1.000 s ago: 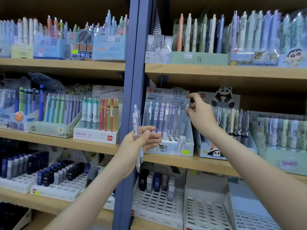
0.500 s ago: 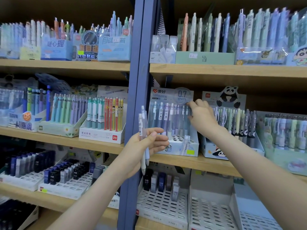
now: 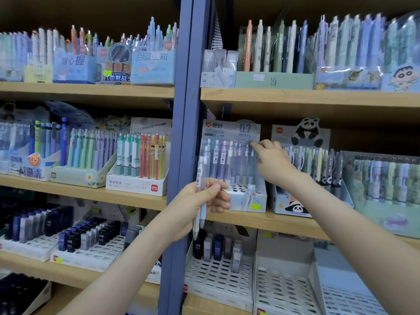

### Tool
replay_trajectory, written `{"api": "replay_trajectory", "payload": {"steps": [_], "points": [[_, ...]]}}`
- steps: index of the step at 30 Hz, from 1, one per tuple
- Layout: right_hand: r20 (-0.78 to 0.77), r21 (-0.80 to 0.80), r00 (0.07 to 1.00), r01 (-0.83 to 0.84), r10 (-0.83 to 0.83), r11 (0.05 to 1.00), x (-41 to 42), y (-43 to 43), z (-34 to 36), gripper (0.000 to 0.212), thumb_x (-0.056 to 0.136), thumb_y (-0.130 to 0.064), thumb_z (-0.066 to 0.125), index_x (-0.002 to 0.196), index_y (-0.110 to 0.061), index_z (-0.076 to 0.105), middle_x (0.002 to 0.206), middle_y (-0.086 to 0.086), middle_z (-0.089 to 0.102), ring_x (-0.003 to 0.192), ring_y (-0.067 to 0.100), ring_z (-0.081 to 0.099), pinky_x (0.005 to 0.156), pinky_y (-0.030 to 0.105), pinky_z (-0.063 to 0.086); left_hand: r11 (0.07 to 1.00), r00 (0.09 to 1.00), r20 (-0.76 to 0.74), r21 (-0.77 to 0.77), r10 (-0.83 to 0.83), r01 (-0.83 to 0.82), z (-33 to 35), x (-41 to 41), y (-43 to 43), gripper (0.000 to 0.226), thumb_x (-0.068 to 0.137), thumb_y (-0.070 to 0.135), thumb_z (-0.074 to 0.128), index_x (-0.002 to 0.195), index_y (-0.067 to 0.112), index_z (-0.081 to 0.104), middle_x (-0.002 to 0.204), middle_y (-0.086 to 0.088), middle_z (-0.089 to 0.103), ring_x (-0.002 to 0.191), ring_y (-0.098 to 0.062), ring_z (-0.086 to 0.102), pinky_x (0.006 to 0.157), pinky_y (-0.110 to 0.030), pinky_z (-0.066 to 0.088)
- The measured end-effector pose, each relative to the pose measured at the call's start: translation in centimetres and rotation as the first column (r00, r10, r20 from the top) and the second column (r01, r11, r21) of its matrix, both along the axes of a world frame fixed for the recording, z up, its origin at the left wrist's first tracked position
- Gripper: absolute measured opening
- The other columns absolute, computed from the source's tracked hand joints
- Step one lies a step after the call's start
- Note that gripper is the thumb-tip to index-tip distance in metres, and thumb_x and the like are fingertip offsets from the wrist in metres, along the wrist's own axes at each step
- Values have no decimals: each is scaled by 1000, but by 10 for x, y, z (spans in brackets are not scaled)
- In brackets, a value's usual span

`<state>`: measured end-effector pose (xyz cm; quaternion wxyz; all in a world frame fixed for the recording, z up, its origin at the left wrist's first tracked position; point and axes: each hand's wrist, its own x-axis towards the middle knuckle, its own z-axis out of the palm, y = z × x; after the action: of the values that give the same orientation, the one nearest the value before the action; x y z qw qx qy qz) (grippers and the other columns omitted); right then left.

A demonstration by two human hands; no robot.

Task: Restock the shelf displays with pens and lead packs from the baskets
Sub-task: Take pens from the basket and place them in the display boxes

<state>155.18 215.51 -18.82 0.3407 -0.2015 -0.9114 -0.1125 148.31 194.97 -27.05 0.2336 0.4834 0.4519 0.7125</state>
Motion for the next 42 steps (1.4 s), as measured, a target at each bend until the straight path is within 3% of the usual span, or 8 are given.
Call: {"api": "replay_trajectory", "payload": {"steps": [6,11,15,20,25,29,33,42], "points": [[-200,-112,959,-227,202,967,10,-17,6,48,96,-14,47,144,-13,37,136,8,44,124,26,35,102,37,30,1000,1000,-26,-20,10,-10,-1,-1,0,16,98,12,46,97,5,61,78,-6,69,72,-15,68,69,-24,56],[-262,-606,760,-609,595,511,34,-70,-1,62,87,-34,64,141,-24,36,107,-8,63,103,5,58,97,29,44,995,993,-78,-45,-87,84,2,7,5,18,88,21,52,94,7,61,74,-4,67,70,-14,67,68,-24,55],[-337,-654,728,-637,598,408,40,-71,-6,40,86,-28,66,123,-22,52,94,-6,65,84,-2,61,83,22,42,992,988,-103,-59,-118,112,5,13,10,17,87,22,52,92,8,60,71,-2,65,66,-13,64,65,-24,53],[-270,-688,627,-657,731,309,46,-66,-14,16,92,-17,59,87,-2,60,71,8,56,67,17,52,75,18,46,986,983,-121,-113,-138,125,9,18,13,20,86,26,53,92,8,59,66,1,61,60,-11,60,59,-22,50],[-676,-533,551,-824,489,192,43,-54,-3,12,97,-8,49,95,-9,60,81,6,61,69,11,60,63,22,52,997,995,-76,-44,57,-61,9,9,12,18,97,17,48,88,7,58,65,0,56,58,-10,56,51,-21,50],[-797,-363,517,-823,312,436,40,-41,4,13,100,-14,44,93,-19,54,82,3,56,69,9,59,64,22,52,974,970,-95,-10,225,-227,6,-1,8,22,101,14,44,82,8,56,64,0,53,55,-10,53,51,-21,49],[-610,-447,736,-626,294,639,28,-35,-10,10,99,-17,46,97,-14,55,89,4,62,85,19,61,81,37,53,960,957,-78,19,281,-280,5,-1,6,23,101,12,44,80,8,54,65,-3,50,54,-10,52,51,-21,49],[-493,-467,819,-535,294,704,9,-32,-9,12,98,-20,48,99,-11,56,90,5,65,85,16,64,87,40,53,958,956,-69,36,287,-285,1,-4,5,22,101,11,45,81,6,53,65,-2,51,54,-8,55,52,-20,50]]}}
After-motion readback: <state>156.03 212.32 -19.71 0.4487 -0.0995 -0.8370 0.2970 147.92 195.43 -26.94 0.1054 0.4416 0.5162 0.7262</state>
